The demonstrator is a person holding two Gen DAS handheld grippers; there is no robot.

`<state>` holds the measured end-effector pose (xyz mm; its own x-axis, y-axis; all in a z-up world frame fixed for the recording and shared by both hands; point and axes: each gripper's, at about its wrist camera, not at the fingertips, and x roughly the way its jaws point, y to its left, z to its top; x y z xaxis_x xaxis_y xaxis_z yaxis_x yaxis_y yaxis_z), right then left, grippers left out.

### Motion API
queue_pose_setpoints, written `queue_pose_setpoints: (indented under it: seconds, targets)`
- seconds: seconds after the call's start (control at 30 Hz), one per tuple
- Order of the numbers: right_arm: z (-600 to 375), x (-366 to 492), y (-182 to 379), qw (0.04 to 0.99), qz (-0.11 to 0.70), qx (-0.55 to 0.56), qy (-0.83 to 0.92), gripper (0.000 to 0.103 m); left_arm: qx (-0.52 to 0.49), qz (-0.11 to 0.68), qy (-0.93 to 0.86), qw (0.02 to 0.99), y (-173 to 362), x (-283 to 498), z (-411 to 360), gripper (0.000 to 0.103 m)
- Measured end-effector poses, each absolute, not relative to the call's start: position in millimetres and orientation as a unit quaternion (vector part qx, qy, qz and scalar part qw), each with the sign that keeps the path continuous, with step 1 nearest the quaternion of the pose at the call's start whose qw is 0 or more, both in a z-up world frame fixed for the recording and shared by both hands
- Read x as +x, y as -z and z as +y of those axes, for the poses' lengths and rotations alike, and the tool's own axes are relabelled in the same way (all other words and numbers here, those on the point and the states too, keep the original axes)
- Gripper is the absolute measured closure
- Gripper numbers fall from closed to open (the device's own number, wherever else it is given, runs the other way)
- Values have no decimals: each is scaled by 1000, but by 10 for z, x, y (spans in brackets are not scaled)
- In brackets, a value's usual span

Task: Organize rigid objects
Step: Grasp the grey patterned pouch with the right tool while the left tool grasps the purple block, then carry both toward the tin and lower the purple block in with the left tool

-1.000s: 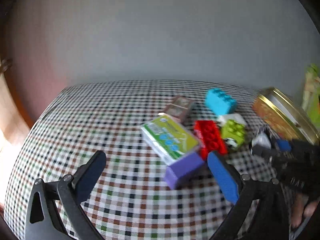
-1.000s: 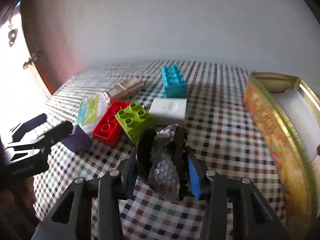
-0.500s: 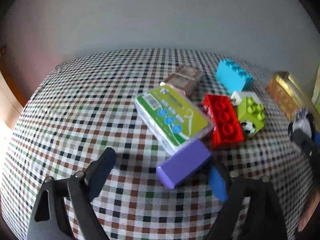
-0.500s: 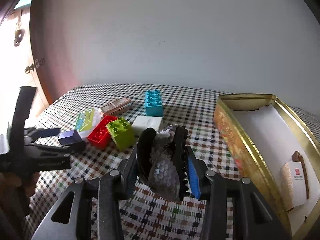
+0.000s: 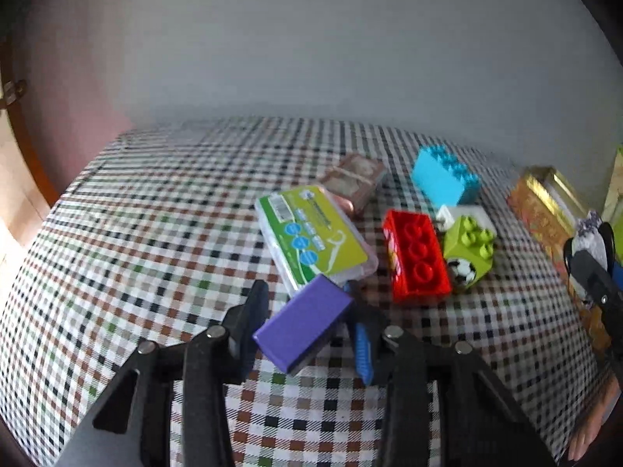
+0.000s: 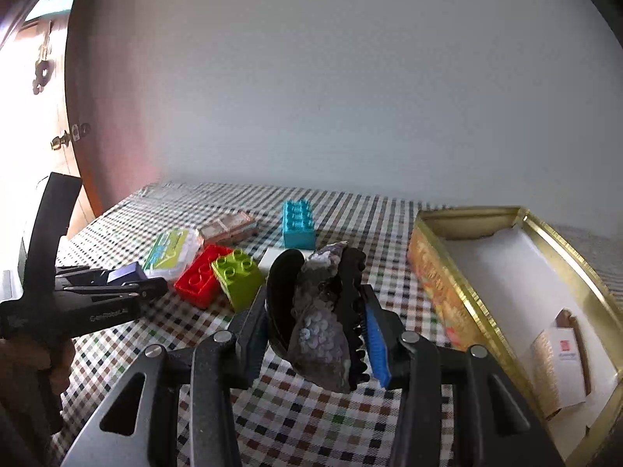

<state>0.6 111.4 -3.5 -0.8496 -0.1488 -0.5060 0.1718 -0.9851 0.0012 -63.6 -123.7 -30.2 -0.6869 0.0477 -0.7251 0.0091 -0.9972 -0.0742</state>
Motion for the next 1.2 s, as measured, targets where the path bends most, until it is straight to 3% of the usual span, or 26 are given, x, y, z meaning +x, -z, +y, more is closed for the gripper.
queue_pose_setpoints:
  seconds: [0.4,0.9,1.2]
  targets:
    - [1349,240,-217,34,15,171,985,57,-255,-83,-963,11,-13,-272,-1161,64]
    - [2266,436,-350,-51,-9,120,991,57,-247,-51,-963,93,1,-250,-277,64]
    - [3028,384,-273,-102,-8,144,984,57,-249,-29,-954,167,-64,-275,474,64]
